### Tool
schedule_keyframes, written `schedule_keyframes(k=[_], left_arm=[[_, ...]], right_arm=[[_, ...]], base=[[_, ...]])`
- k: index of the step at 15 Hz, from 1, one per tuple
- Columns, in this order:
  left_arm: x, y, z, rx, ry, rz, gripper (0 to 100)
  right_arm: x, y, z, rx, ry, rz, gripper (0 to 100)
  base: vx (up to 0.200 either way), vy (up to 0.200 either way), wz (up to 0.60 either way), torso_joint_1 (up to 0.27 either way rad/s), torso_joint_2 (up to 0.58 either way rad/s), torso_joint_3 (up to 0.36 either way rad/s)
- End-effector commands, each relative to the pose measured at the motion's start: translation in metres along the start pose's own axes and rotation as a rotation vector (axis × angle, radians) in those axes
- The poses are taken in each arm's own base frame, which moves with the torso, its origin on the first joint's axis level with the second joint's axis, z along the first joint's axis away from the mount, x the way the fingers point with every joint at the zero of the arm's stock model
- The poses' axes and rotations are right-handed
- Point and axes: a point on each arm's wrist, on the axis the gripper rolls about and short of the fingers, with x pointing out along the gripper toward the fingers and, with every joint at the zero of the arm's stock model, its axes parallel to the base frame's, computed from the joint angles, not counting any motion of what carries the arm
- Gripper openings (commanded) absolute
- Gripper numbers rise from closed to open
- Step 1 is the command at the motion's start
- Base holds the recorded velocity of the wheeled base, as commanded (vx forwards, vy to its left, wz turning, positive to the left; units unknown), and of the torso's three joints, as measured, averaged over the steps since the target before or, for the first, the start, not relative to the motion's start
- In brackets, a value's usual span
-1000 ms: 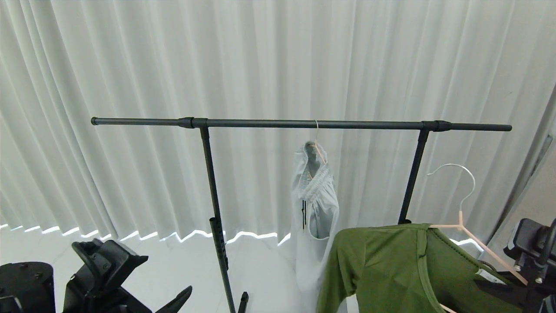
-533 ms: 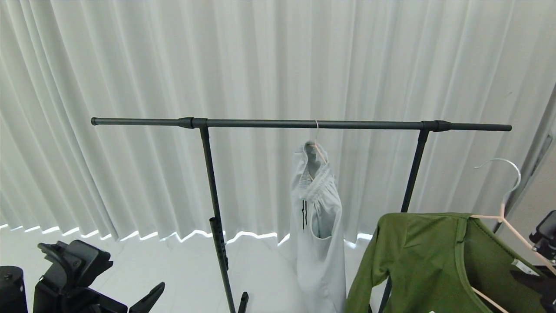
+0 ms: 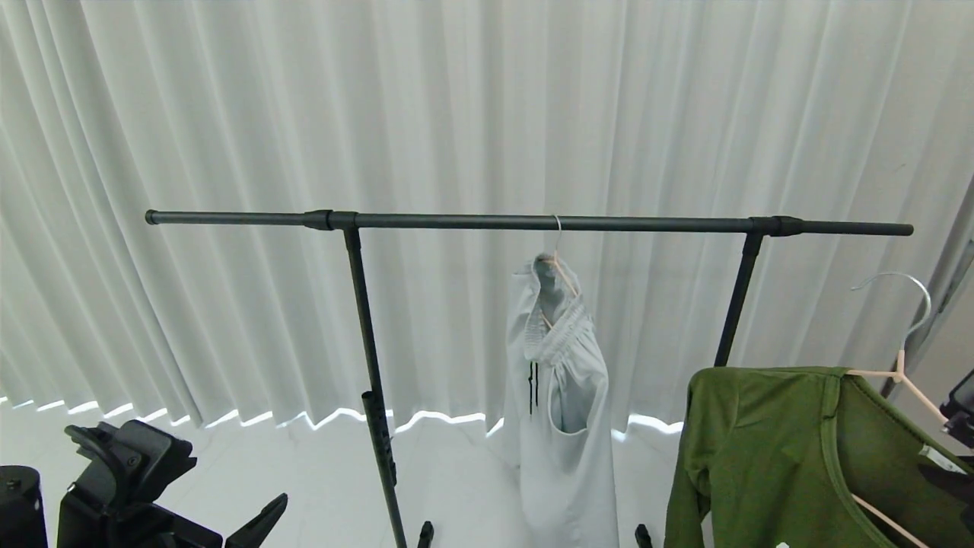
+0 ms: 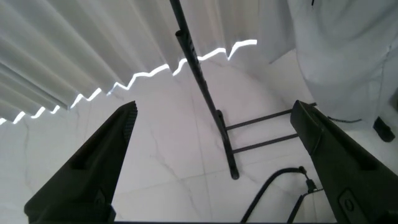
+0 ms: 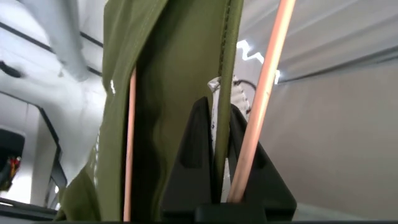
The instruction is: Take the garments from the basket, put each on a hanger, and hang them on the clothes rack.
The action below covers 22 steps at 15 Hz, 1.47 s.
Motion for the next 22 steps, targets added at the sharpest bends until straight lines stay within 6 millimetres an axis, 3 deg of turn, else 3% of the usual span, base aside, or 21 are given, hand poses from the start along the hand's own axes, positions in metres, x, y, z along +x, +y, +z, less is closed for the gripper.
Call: schedule_keyframes(k=[1,13,16,22], left_arm=[[0.000,0.000,0.000,0.002,0.000,-0.001,100],[0.000,0.000,0.000,0.003,-0.003,-0.002,100],[0.000,0.000,0.000,0.003,-0.003,-0.003,100],[-0.001,-0.001,0.001,0.007,-0.011,-0.008,100]], right_arm=[[0.000,0.000,0.001,-0.003,-0.004,-0.003,0],[0.007,-0.006,0.013,0.002,-0.012,-0.017,0],[0.030,-0.015,0.034,0.009,-0.013,-0.026,0],[0.074,-0.020,0.053,0.011,0.027,-0.016,0]], base=[[0.200,0.000,0.00,0.012,0.01,0.002],[0.183,0.000,0.00,0.002,0.00,0.003],[0.000,0.000,0.00,0.000,0.00,0.000],[0.000,0.000,0.00,0.000,0.00,0.000]])
